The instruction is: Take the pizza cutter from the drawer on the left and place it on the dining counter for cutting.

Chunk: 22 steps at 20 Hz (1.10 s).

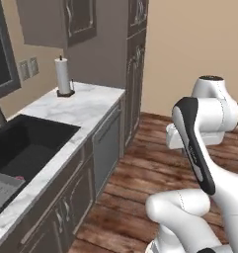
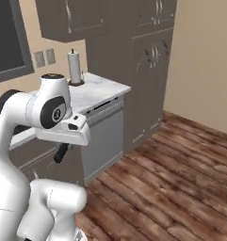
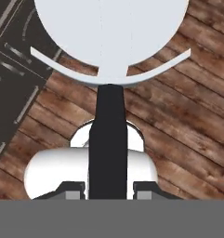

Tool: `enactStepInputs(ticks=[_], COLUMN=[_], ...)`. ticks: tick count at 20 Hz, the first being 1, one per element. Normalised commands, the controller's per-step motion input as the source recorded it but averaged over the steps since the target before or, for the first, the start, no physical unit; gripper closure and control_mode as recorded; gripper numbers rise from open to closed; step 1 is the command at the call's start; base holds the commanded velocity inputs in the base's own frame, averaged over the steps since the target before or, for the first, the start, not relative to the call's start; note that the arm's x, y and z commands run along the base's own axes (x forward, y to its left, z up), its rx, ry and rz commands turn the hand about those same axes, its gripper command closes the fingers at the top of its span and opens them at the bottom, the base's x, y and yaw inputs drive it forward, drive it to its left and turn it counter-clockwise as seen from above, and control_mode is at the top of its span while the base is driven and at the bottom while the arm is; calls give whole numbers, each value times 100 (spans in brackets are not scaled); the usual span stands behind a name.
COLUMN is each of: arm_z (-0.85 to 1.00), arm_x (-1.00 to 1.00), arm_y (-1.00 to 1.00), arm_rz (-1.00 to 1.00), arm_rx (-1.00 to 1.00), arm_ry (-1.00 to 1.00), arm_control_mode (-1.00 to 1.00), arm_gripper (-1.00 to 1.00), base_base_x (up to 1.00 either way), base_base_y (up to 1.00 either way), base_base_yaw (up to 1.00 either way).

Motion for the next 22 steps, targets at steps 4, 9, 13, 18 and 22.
enactStepInputs(ticks=[4, 9, 13, 18, 22], arm_z=[0, 0, 0, 0, 0], arm_x=[0, 0, 0, 0, 0], arm_y=[0, 0, 0, 0, 0], arm_rz=[0, 0, 0, 0, 0], arm_rx=[0, 0, 0, 0, 0], arm_ry=[0, 0, 0, 0, 0], arm_control_mode=[100, 100, 100, 100, 100], arm_gripper=[100, 100, 100, 100, 100], base_base_x=[0, 0, 0, 0, 1], base_base_y=[-28, 0, 0, 0, 4], base_base_yaw=[-92, -100, -100, -100, -95])
